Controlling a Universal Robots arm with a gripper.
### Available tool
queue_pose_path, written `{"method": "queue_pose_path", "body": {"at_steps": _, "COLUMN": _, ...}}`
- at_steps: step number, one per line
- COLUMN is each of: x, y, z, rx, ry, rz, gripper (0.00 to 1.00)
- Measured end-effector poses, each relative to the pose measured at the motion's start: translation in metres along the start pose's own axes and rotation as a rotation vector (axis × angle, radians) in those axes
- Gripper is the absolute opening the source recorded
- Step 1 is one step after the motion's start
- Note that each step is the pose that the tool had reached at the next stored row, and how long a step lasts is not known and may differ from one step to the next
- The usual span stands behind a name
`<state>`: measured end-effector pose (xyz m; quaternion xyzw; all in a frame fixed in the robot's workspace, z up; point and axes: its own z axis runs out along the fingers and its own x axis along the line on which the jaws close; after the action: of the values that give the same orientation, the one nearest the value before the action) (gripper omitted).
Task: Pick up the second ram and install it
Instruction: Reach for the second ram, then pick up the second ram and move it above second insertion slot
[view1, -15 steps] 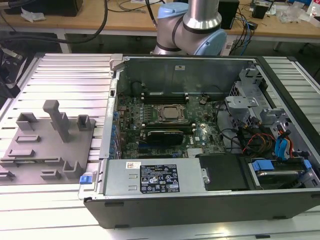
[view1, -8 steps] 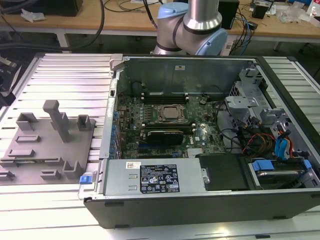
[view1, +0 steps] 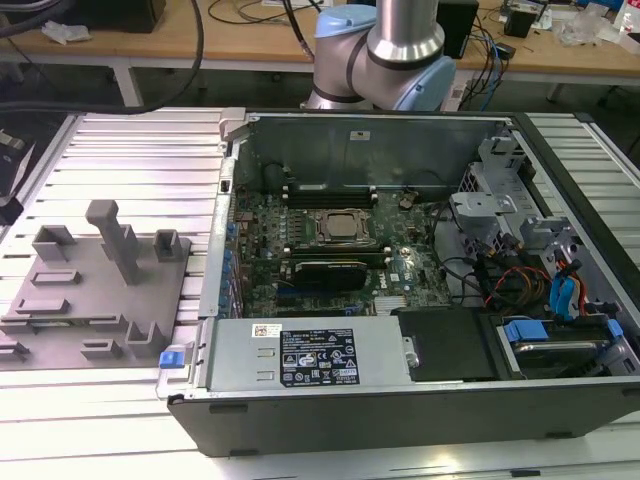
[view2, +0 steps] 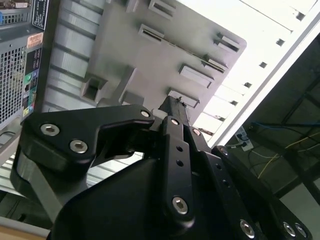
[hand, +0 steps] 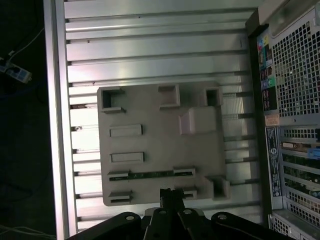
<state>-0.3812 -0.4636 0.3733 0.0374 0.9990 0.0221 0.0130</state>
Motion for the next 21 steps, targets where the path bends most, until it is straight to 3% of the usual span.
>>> {"method": "queue_pose_path", "body": {"at_steps": 2, "x": 0.0, "y": -0.0061, "z": -0.0001, "rx": 0.0, "ry": 0.0001, "rz": 0.0, "gripper": 0.11}}
{"method": "queue_pose_path", "body": {"at_steps": 4, "x": -0.0001, "y": -0.0066, "z": 0.0, "rx": 0.0003, "ry": 0.0, "rz": 0.0, "gripper": 0.11}}
{"method": "queue_pose_path", "body": {"at_steps": 5, "x": 0.0001, "y": -0.0035, "z": 0.0004, "rx": 0.0091, "ry": -0.0005, "rz": 0.0, "gripper": 0.11}}
{"method": "queue_pose_path", "body": {"at_steps": 7, "x": -0.0004, "y": 0.0059, "z": 0.0031, "rx": 0.0407, "ry": -0.0026, "rz": -0.001, "gripper": 0.11}}
{"method": "queue_pose_path", "body": {"at_steps": 8, "x": -0.0006, "y": 0.0105, "z": 0.0043, "rx": 0.048, "ry": -0.0028, "rz": -0.004, "gripper": 0.11}}
{"method": "queue_pose_path", "body": {"at_steps": 21, "x": -0.0006, "y": 0.0124, "z": 0.0048, "rx": 0.0474, "ry": -0.0022, "rz": -0.022, "gripper": 0.11}}
